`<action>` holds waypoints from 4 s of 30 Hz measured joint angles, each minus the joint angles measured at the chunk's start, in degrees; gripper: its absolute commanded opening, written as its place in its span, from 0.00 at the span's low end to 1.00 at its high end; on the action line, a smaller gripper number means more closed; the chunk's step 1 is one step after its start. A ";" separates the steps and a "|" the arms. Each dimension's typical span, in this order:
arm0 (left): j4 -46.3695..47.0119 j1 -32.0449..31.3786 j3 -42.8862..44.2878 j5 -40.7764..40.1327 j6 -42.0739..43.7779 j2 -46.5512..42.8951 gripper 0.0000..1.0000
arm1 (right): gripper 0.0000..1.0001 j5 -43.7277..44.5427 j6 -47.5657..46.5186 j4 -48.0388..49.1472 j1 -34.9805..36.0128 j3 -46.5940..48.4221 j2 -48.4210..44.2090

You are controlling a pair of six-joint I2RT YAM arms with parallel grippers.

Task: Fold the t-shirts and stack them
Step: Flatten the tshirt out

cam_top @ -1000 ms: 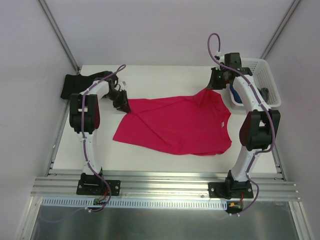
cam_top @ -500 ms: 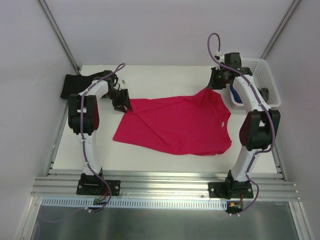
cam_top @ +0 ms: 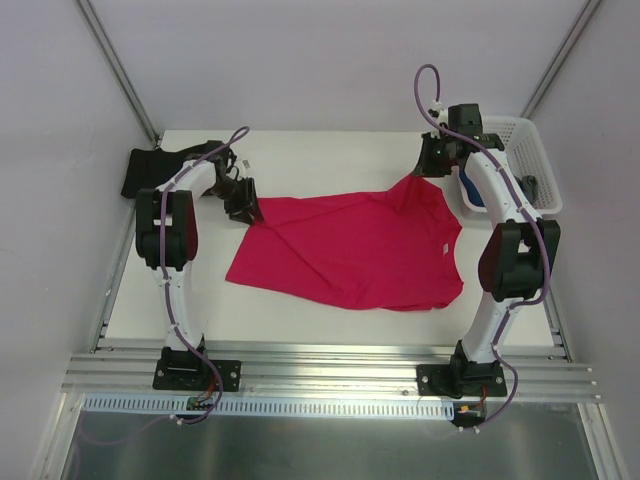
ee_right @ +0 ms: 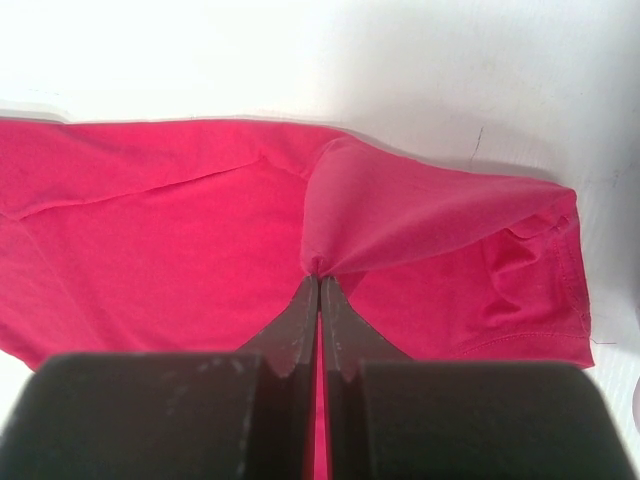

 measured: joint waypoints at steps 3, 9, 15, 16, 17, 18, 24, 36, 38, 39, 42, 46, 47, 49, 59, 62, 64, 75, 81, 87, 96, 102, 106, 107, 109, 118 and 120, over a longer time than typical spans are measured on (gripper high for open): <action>0.00 -0.02 0.00 0.04 -0.13 0.02 0.37 | 0.00 0.11 0.00 0.02 0.02 -0.02 0.00; -0.02 -0.48 0.22 0.35 -0.20 0.31 0.37 | 0.01 0.33 -0.02 0.00 0.17 0.00 0.00; 0.13 -1.18 1.86 0.42 -0.26 2.51 0.30 | 0.01 0.42 -0.02 0.04 0.61 0.17 0.70; 0.04 -1.33 2.12 0.50 -0.42 2.89 0.29 | 0.01 0.42 -0.02 0.02 0.72 0.17 0.85; -0.04 -1.38 2.38 0.66 -0.46 3.10 0.28 | 0.01 0.42 -0.02 -0.02 0.76 0.17 0.94; 0.00 -1.46 2.45 0.70 -0.44 3.15 0.27 | 0.01 0.44 -0.04 0.00 0.81 0.17 1.01; 0.07 -1.51 2.45 0.63 -0.42 3.15 0.24 | 0.01 0.44 -0.04 0.00 0.85 0.17 1.01; 0.04 -1.46 -0.07 -0.09 -0.39 0.52 0.03 | 0.00 0.42 0.02 0.42 0.96 3.06 2.97; 0.02 -1.46 -0.11 -0.22 -0.46 0.09 0.00 | 0.01 0.42 0.02 0.42 0.96 3.39 3.19; 0.04 -1.46 -0.13 -0.31 -0.42 -0.17 0.00 | 0.01 0.42 0.02 0.52 0.96 3.39 3.19; 0.04 -1.46 -0.24 -0.66 -0.39 -0.83 0.00 | 0.01 0.42 0.02 0.61 0.96 3.41 3.19; 0.02 -1.46 -0.24 -1.14 -0.37 -0.96 0.00 | 0.01 0.44 0.02 0.63 0.96 3.41 3.19; 0.00 -1.44 -0.26 -1.27 -0.35 -0.96 0.00 | 0.01 0.44 0.00 0.63 0.96 3.41 3.19; -0.13 -1.38 -0.26 -1.55 -0.31 -1.09 0.00 | 0.01 0.46 -0.02 0.66 0.96 3.41 3.19; -4.39 -0.28 13.05 -6.60 5.81 -2.71 0.00 | 0.01 1.53 -0.57 0.57 0.24 4.61 2.54; -4.61 0.50 16.85 -7.32 7.39 -4.42 0.00 | 0.01 1.75 -0.94 0.55 -0.44 7.23 1.99; -4.72 0.94 17.68 -7.52 8.09 -5.86 0.01 | 0.01 2.05 -1.33 0.61 -0.70 8.52 0.87; -7.17 1.29 17.90 -7.50 13.27 -10.69 0.10 | 0.01 4.57 -4.39 0.96 -2.40 9.40 -9.73; -7.08 1.29 17.75 -6.95 12.72 -10.43 0.64 | 0.01 4.72 -4.50 1.68 -4.11 4.35 -12.94; -7.32 1.14 13.62 -3.93 10.40 -8.85 0.69 | 0.01 4.22 -4.28 1.66 -4.07 1.05 -12.04; -6.54 -3.13 23.89 -1.25 9.84 9.22 0.42 | 0.01 4.57 -4.74 1.90 -1.88 -2.43 -10.10; -6.38 -6.08 25.42 -0.96 9.66 13.44 0.43 | 0.00 4.57 -5.25 1.90 0.42 -3.50 -10.05; -6.03 -6.88 26.03 -0.44 9.64 13.44 0.42 | 0.00 4.72 -5.33 1.95 0.42 -3.50 -10.05; -5.92 -6.86 26.03 -0.44 9.64 13.44 0.42 | 0.01 4.72 -5.33 1.92 0.42 -3.50 -10.05; -5.92 -6.86 26.03 -0.46 9.64 13.44 0.42 | 0.01 4.70 -5.31 1.95 0.35 -3.50 -10.03; -5.88 -7.02 26.05 -1.73 9.70 13.44 0.39 | 0.01 4.61 -5.14 2.16 0.31 -3.50 -9.11; -5.90 -7.15 26.05 -2.19 9.73 13.44 0.37 | 0.01 4.50 -5.14 2.16 0.31 -3.50 -9.03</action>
